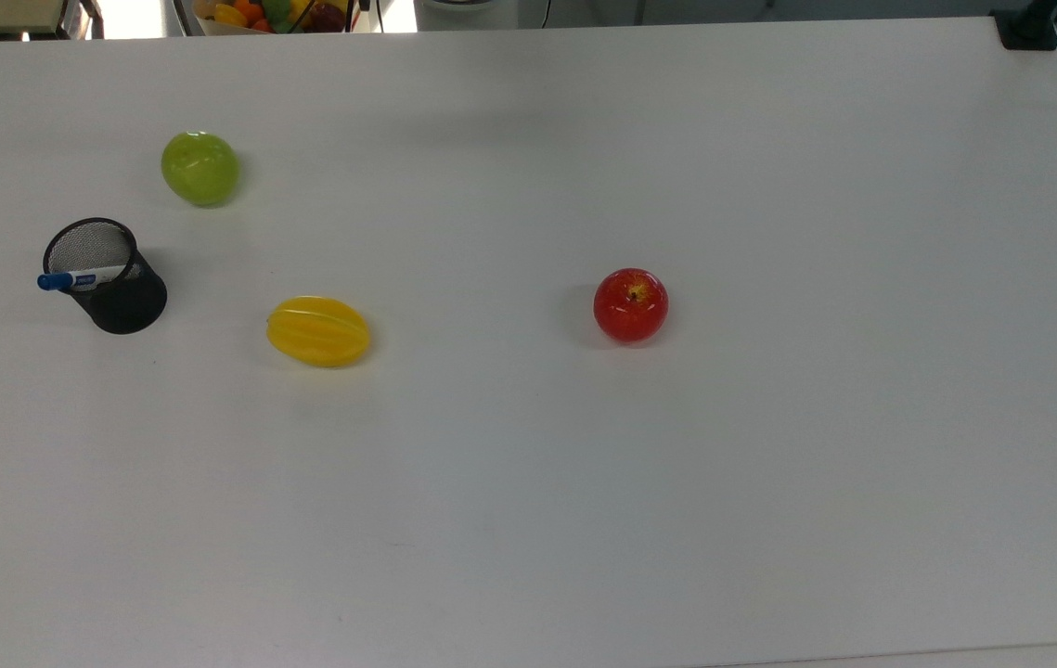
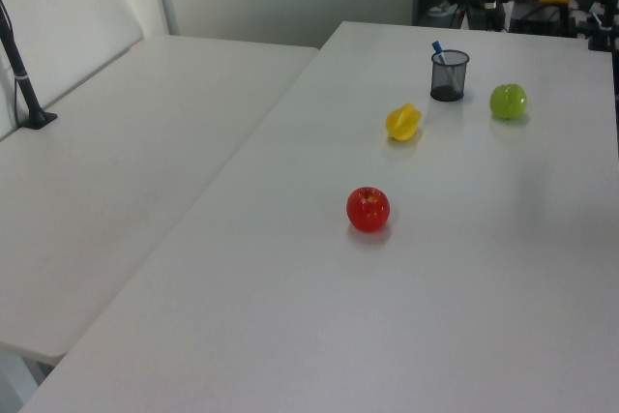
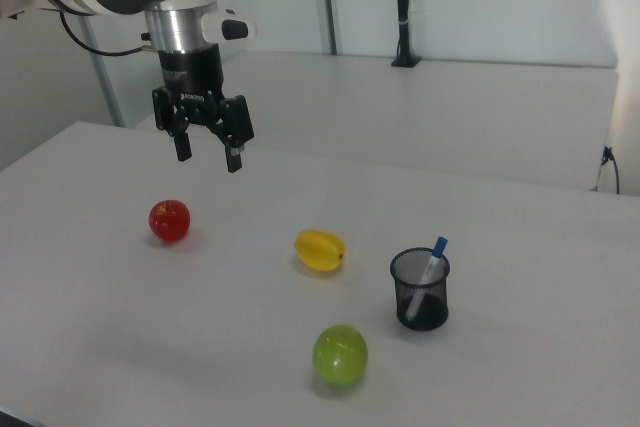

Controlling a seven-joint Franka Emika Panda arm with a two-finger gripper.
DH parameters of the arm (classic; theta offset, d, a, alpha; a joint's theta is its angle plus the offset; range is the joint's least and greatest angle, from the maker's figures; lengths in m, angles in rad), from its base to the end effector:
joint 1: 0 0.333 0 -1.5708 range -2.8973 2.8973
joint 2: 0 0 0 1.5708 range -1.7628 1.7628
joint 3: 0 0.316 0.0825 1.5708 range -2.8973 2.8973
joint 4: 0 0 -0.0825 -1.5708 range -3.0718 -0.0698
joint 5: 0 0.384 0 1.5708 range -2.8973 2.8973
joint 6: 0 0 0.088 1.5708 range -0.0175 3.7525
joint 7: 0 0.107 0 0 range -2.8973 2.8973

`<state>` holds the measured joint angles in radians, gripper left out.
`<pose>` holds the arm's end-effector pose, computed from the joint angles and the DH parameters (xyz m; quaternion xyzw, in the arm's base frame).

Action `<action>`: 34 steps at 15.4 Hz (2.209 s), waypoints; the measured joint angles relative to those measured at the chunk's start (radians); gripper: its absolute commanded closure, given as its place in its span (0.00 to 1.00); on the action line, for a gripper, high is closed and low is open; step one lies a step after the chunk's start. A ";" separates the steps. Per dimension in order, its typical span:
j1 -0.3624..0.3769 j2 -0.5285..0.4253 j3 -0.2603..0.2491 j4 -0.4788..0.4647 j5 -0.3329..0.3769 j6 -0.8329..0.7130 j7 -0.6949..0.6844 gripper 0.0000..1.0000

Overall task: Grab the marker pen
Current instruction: 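Move the gripper over the black mesh cup toward the marker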

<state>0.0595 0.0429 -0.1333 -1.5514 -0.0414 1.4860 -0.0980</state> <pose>0.5559 -0.0442 0.6031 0.9982 0.0113 -0.0557 0.0188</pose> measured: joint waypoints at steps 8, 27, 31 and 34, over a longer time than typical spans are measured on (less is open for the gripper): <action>-0.003 0.000 -0.003 0.000 0.005 0.000 0.004 0.00; -0.034 0.100 -0.230 0.020 0.159 0.469 0.006 0.00; -0.060 0.178 -0.239 0.013 0.159 0.624 0.008 0.00; -0.095 0.246 -0.244 0.006 0.160 0.761 0.009 0.00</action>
<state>-0.0351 0.2890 -0.3769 -1.5450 0.1182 2.2470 -0.0892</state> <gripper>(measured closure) 0.000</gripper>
